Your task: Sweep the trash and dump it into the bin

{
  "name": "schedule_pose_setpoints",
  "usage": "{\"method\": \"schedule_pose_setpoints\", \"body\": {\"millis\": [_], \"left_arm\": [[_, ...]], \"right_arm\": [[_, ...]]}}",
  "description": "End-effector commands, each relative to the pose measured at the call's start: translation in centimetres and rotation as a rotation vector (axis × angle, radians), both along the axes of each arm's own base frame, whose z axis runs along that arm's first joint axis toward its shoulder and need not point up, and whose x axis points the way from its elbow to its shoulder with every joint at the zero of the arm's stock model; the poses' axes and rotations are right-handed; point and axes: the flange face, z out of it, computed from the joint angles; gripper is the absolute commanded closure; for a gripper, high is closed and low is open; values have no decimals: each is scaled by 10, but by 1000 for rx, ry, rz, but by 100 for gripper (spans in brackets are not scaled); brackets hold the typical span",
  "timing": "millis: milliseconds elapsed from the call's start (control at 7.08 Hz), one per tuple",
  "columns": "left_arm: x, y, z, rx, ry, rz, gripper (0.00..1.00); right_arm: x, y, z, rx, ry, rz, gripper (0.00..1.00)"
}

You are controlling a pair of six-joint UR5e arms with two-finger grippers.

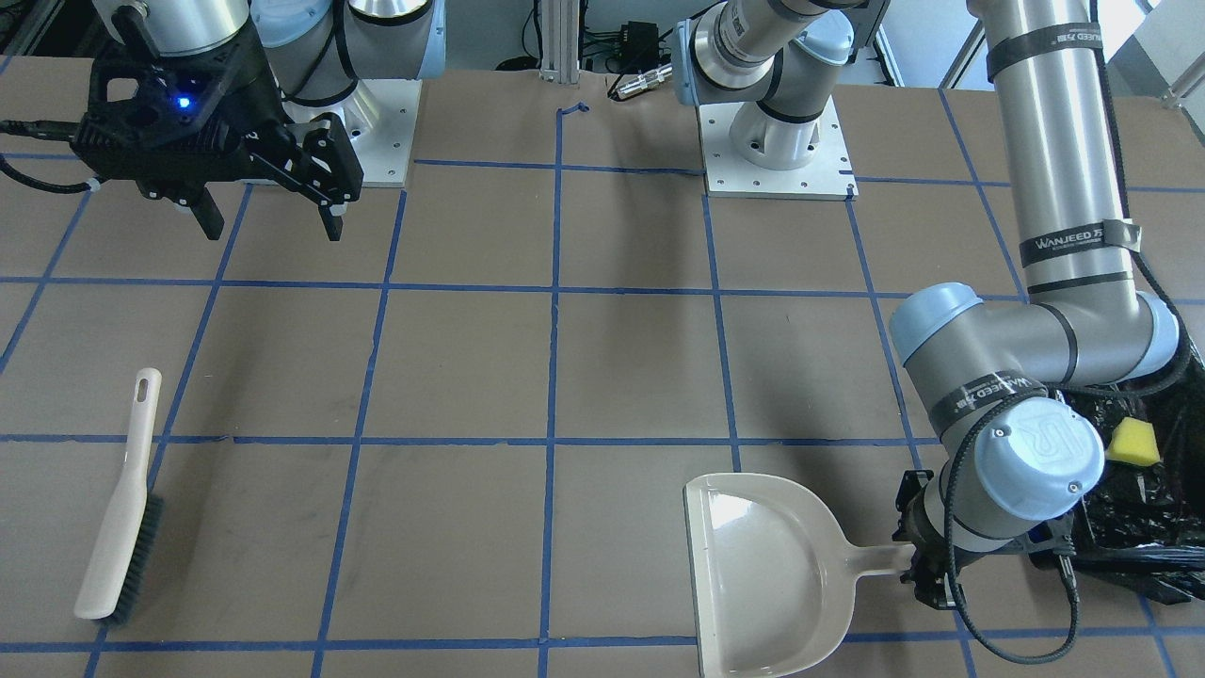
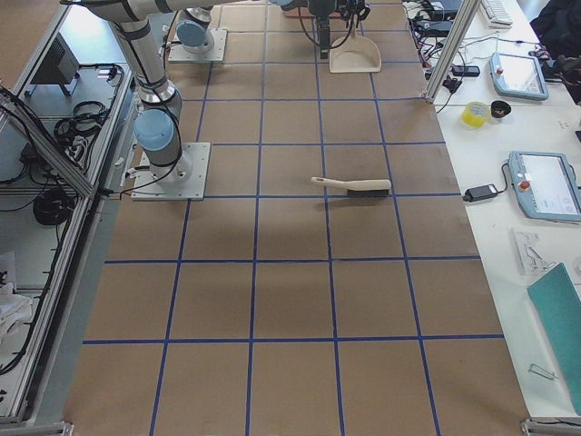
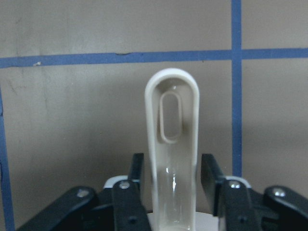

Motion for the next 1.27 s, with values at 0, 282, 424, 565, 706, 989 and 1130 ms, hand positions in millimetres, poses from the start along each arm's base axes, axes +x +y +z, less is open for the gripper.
{"method": "schedule_pose_setpoints", "body": {"millis": [0,282,424,565,706,989,1130], "left_arm": [[-21,4,15,-9,-5,-43,49],[-30,11,59,-27,-40,-320,49],[-38,20,102,-29,-94,-681,35],[-49,39,147,-24,-157,-989,0],[-73,63,172,-42,-9,-1107,0],[-91,93,183,-64,102,-1167,0],[-94,110,189,-66,98,-1174,0]], "right_arm": [[0,0,0,-1,0,0,0],[0,0,1,-4,-2,0,0],[0,0,0,-2,-2,0,0],[0,0,0,-2,0,0,0],[0,0,-1,-1,0,0,0],[0,0,0,-2,0,0,0],[0,0,-1,-1,0,0,0]]}}
